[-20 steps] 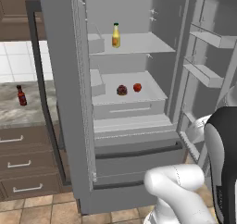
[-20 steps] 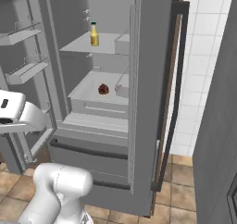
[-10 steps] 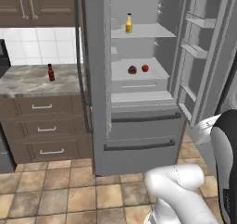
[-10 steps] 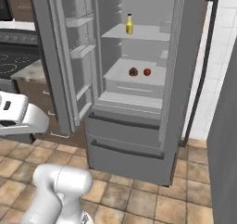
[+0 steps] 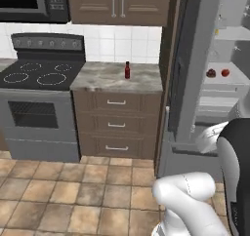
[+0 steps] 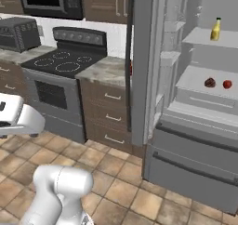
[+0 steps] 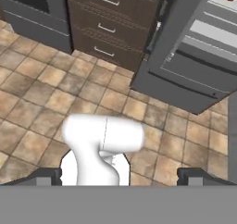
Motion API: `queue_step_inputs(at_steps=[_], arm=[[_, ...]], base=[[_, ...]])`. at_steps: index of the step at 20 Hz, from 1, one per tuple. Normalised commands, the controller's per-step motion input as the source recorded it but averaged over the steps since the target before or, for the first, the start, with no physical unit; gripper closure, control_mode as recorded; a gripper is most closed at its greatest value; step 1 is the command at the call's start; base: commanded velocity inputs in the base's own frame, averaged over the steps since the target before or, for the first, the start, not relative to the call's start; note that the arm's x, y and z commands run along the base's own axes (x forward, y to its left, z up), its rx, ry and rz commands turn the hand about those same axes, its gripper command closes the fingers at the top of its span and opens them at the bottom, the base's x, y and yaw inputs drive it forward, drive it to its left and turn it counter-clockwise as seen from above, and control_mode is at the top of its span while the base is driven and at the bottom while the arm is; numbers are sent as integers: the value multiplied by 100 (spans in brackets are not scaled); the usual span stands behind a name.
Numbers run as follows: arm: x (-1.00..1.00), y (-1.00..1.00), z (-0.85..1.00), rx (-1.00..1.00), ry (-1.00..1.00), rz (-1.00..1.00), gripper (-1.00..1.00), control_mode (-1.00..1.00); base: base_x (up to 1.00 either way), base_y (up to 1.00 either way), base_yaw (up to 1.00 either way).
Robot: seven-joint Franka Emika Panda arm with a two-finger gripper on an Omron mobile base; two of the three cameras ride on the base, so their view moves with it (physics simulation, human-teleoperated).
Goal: Place the condiment bottle and mustard from the counter to the top shelf of the fridge. If the existing items in the fridge are on the top shelf, move them to other shelves.
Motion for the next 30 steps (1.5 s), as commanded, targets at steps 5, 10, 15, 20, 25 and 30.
queue_step_inputs(at_steps=[5, 10, 15, 20, 25, 30], arm=[[0, 0, 0, 0, 0, 0, -100, 100], [0, 0, 0, 0, 0, 0, -100, 100], [0, 0, 0, 0, 0, 0, -100, 100], [0, 0, 0, 0, 0, 0, -100, 100], [0, 0, 0, 0, 0, 0, -100, 100], [0, 0, 0, 0, 0, 0, -100, 100]], base=[[90, 100, 12], [100, 100, -27], [100, 100, -31], [100, 34, -30], [100, -31, -35], [100, -33, -28]])
